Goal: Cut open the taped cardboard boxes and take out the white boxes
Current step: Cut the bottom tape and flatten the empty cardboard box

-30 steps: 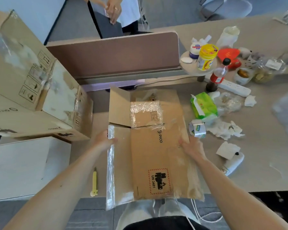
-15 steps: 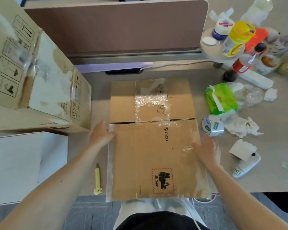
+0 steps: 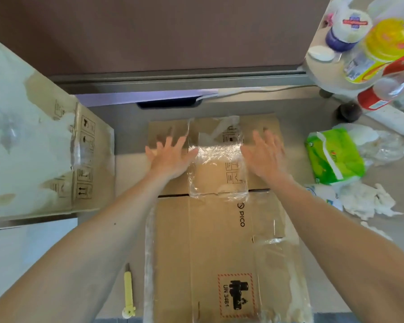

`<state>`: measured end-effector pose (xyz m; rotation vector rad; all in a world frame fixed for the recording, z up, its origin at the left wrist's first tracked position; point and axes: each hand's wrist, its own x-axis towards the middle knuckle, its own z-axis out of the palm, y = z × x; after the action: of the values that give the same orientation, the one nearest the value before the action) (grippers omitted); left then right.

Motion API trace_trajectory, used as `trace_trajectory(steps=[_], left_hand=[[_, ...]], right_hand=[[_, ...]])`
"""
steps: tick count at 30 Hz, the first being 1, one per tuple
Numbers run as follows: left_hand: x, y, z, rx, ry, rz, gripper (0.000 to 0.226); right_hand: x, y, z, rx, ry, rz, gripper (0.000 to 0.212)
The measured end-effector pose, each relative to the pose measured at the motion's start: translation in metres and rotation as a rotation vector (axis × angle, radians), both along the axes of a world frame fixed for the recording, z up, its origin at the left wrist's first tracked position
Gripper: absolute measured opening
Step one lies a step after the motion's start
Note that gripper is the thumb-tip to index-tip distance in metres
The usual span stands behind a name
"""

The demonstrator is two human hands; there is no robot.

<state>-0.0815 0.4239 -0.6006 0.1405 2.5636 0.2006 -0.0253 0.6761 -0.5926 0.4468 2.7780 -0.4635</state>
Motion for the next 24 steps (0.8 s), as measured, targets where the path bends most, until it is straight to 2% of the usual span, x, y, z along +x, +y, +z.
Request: trace_trajectory(steps=[4, 9, 14, 20, 24], left_hand=[[-0.013, 0.006, -0.025, -0.026, 0.015, -0.020, 0.074], [-0.007, 0.008, -0.051, -0.111, 0.184, -0.037, 0.071], [-0.007, 0.008, -0.058, -0.115, 0.219, -0.038, 0.070], [-0.008, 0.007, -0.055, -0.121, 0.205, -0.041, 0.069], [-0.015, 0.003, -0.041, -0.042, 0.086, -0.033, 0.065]], right_hand=[[-0.025, 0.000, -0.036, 0.090, -0.147, 0.053, 0.070], [-0.019, -0.008, -0.062, 0.224, -0.060, 0.026, 0.067], [-0.019, -0.009, -0.069, 0.255, -0.042, 0.014, 0.067], [-0.022, -0.009, -0.062, 0.249, -0.103, 0.036, 0.064], [-0.030, 0.002, -0.051, 0.108, -0.220, 0.095, 0.068]])
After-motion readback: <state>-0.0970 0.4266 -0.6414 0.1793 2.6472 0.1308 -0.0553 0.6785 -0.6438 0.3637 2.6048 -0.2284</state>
